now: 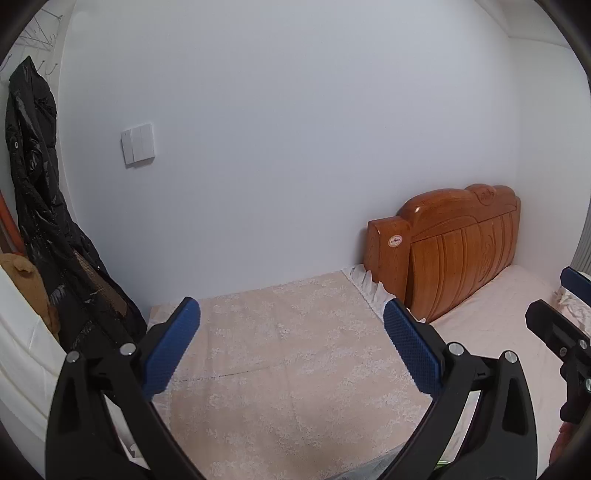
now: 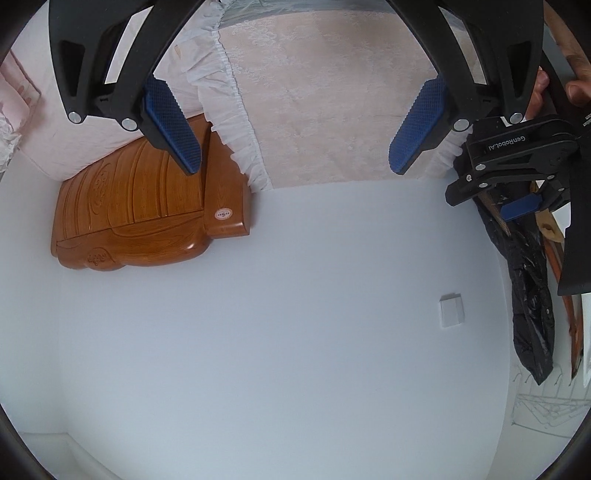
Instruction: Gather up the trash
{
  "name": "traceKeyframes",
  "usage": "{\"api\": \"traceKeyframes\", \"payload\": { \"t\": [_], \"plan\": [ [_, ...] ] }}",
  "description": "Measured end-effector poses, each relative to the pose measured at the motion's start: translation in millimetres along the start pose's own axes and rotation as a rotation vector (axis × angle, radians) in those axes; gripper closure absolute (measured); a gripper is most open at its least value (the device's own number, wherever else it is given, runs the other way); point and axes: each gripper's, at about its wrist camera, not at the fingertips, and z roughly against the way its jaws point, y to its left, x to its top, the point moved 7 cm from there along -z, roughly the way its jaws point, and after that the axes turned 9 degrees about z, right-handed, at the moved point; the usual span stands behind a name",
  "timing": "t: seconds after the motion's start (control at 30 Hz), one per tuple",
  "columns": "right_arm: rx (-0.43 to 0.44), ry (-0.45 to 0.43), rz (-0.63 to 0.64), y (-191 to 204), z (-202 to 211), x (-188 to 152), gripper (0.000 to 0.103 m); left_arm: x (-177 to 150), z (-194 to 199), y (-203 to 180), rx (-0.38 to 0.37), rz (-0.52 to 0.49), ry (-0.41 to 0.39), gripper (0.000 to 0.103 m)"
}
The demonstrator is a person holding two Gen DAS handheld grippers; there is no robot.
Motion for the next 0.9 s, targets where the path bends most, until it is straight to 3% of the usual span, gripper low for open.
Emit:
{"api": "traceKeyframes", "payload": {
  "t": [0.9],
  "plan": [
    [0.010, 0.051, 0.023, 18.0, -6.9, -11.0, 0.002, -7.9, -10.4, 15.0, -0.027, 0.043, 0.024, 0.008]
  ]
}}
